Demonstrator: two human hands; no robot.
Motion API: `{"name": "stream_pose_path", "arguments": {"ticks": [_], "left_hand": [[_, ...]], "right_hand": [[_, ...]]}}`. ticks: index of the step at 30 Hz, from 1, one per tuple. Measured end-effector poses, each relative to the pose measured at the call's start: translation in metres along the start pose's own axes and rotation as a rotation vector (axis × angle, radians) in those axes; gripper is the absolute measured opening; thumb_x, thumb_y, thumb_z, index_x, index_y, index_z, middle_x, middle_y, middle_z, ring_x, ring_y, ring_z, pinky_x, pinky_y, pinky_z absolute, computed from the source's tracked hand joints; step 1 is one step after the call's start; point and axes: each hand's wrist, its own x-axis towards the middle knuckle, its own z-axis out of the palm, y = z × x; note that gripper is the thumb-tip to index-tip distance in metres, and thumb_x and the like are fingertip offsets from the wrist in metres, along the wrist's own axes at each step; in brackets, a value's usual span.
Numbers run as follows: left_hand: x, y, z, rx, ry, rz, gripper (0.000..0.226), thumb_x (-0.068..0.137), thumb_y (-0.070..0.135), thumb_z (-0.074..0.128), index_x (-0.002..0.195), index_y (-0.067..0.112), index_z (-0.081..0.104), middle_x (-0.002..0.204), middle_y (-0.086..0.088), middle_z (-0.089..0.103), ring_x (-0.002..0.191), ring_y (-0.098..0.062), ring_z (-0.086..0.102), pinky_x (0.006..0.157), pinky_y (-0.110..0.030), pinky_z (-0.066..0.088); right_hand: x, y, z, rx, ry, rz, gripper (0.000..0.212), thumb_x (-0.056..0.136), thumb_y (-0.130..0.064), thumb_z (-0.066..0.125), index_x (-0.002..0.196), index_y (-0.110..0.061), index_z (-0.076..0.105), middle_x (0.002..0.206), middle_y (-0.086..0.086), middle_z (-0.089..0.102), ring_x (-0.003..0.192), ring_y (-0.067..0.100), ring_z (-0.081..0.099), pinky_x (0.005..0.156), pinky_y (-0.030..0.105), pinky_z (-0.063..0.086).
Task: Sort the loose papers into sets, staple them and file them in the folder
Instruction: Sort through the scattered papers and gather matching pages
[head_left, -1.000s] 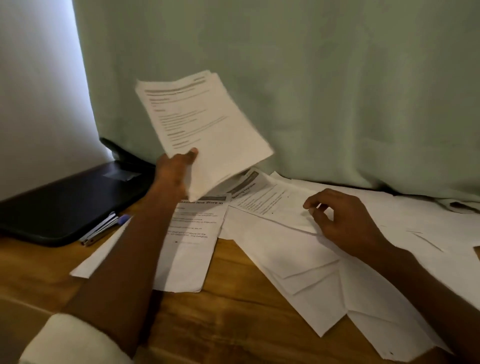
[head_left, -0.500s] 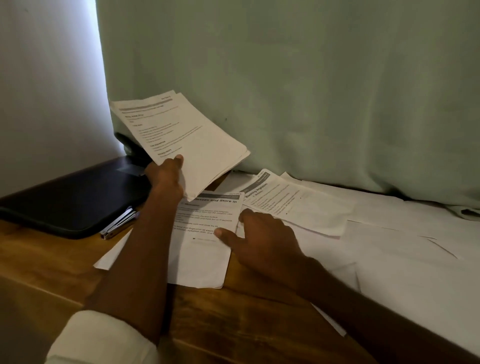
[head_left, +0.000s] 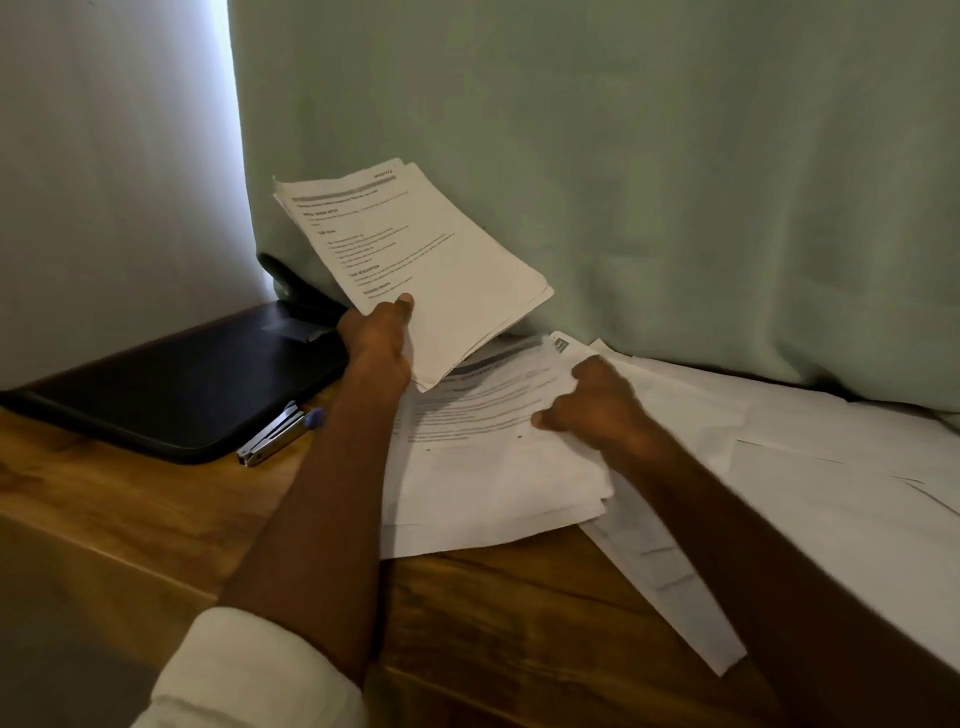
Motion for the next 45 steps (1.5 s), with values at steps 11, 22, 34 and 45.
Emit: {"name": "stream_pose_path", "arguments": {"ticks": [11,22,34,45], "left_hand": [[0.006,-0.008,0.001,0.058,-0.042,-0.044,0.021,0.093,0.008,0.075,0.102,0.022,0.061,0.116,-0.005,0.070,0.097,-0.021,0.066,0.087,-0.046,0.058],[0.000,-0.008,-0.001,0.023,-0.068,-0.061,0.045,0.096,0.008,0.071,0.139,0.012,0.056,0.128,-0.008,0.068,0.107,-0.025,0.066,0.078,-0.042,0.056],[-0.005,-0.019,0.016,-0.032,-0.148,-0.070,0.038,0.093,0.005,0.075,0.128,0.012,0.064,0.124,-0.009,0.070,0.107,-0.025,0.067,0.095,-0.049,0.057],[-0.029,-0.059,0.053,0.012,-0.294,-0.140,0.044,0.099,0.010,0.068,0.142,0.010,0.059,0.137,-0.007,0.065,0.121,-0.027,0.062,0.083,-0.035,0.054]], "right_hand": [[0.022,0.076,-0.087,0.692,0.263,-0.006,0.025,0.093,-0.009,0.073,0.118,-0.009,0.070,0.112,0.008,0.073,0.095,0.021,0.070,0.091,0.037,0.055],[0.036,0.122,-0.115,0.945,0.394,0.293,0.042,0.092,-0.006,0.075,0.133,-0.009,0.065,0.130,0.008,0.067,0.115,0.029,0.064,0.103,0.050,0.052],[0.019,0.082,-0.051,0.729,0.102,0.055,0.030,0.093,0.000,0.069,0.123,-0.003,0.070,0.112,0.012,0.074,0.089,0.021,0.072,0.068,0.028,0.058],[0.027,0.107,-0.122,0.202,0.391,0.043,0.023,0.086,-0.004,0.063,0.089,-0.024,0.073,0.103,0.004,0.076,0.102,0.028,0.070,0.096,0.049,0.057]]}}
